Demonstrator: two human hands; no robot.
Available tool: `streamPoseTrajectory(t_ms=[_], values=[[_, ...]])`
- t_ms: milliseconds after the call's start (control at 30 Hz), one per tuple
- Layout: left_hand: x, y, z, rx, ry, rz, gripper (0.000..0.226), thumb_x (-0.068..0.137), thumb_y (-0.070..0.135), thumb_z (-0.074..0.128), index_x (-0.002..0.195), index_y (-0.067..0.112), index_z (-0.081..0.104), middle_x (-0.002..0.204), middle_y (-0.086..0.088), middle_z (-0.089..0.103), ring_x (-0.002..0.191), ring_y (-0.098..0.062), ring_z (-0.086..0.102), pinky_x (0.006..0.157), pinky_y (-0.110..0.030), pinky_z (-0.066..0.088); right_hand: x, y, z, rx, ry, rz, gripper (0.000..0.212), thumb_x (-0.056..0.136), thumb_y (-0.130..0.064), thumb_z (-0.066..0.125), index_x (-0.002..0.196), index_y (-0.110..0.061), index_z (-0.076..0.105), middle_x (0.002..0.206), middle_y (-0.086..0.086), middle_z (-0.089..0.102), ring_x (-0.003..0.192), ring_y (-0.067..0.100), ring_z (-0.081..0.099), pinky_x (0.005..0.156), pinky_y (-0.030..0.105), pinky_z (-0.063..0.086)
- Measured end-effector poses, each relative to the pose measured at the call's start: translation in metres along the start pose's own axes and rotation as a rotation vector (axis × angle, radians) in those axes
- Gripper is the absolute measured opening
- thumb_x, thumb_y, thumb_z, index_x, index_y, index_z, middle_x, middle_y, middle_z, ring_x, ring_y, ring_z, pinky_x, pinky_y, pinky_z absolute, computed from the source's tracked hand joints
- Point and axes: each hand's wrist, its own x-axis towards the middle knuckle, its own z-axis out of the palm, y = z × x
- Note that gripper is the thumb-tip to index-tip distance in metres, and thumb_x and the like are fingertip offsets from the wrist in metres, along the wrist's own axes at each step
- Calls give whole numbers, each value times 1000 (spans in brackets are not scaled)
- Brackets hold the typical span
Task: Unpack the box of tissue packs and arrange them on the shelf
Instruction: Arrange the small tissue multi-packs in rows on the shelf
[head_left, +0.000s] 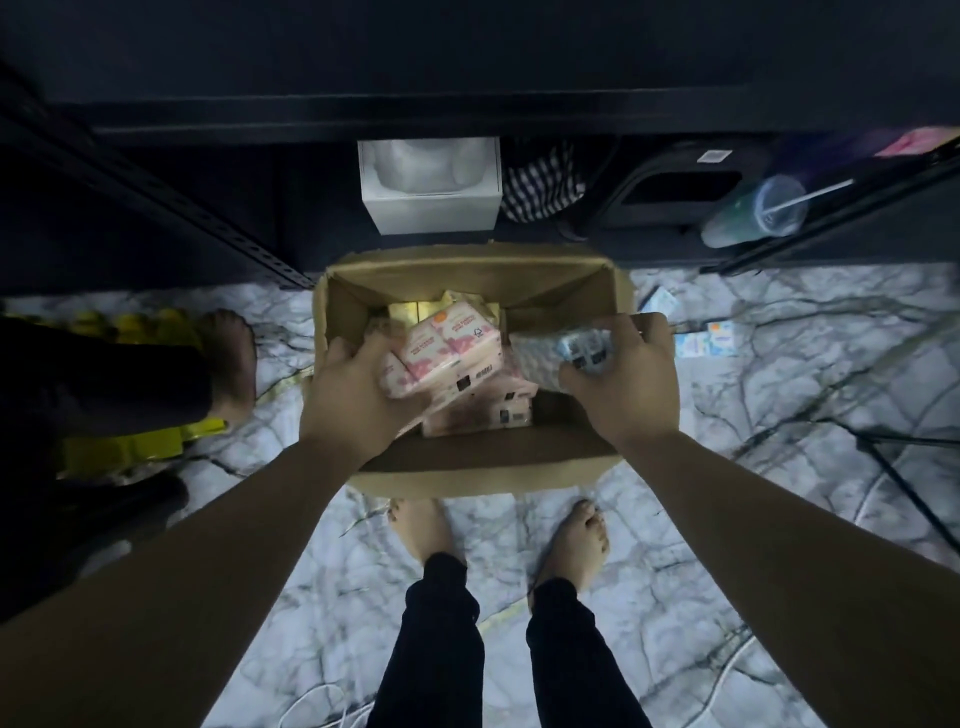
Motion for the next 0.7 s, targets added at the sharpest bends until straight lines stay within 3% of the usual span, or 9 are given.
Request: streamPoseTrajectory(t_ms=[167,300,400,467,533,700], values=[[-20,-9,17,-125,69,-65,71,59,72,85,116,46,52,111,3,52,99,-28,64,94,-47,56,-14,3,7,116,41,28,67,65,-48,68,122,-14,66,121,9,46,109,36,56,81,40,55],[-43,1,-5,-167,83,-66,72,59,70,81,120,43,54,110,3,48,105,-30,62,97,-51,52,-27,-12,-24,206,86,-14,52,70,-28,84,118,-14,67,114,-2,40,100,26,57,78,27,45],[-57,18,-48,-181,136,-24,73,59,68,82,123,43,58,112,4,49,106,-27,60,93,-40,51,-36,-37,-77,291,131,-24,50,69,-20,87,116,-19,68,113,-5,41,95,12,54,78,20,44],[-68,37,-84,-165,192,4,70,62,56,90,125,40,62,111,7,46,106,-24,58,85,-30,41,-44,-55,-118,348,176,-32,52,69,-18,89,117,-20,69,113,-5,43,88,0,52,79,7,42],[-81,60,-127,-161,249,50,71,63,52,93,126,36,65,112,5,48,109,-24,54,85,-27,36,-53,-74,-167,364,213,-49,53,69,-20,90,117,-22,68,114,-5,44,87,-4,52,75,2,38],[-120,121,-237,-155,374,209,75,59,72,76,125,37,64,114,4,50,110,-24,52,97,-54,47,-78,-109,-291,447,329,-167,51,73,-22,92,113,-33,63,111,-5,45,81,3,53,76,17,46]])
